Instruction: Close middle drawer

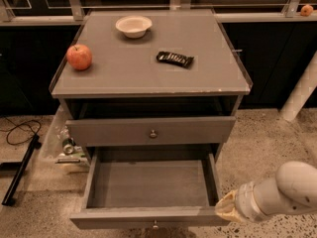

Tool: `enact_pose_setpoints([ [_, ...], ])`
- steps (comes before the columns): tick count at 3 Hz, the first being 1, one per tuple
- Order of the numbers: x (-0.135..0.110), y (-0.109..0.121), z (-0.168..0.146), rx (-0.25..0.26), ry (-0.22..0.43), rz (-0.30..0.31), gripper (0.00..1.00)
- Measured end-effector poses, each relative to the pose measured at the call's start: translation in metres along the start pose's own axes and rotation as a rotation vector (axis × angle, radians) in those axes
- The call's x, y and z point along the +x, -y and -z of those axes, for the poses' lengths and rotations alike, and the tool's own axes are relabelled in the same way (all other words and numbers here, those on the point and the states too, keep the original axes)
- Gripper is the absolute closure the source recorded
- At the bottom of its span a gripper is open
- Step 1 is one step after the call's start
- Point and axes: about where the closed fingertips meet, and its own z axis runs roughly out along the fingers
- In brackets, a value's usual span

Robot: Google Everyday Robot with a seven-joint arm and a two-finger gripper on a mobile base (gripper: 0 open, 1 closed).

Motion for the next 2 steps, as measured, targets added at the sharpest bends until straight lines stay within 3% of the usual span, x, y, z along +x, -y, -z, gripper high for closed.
enact_pose_setpoints([
  [2,0.054,-0.015,-0.089,-0.038,0.063,-0.035,1.00],
])
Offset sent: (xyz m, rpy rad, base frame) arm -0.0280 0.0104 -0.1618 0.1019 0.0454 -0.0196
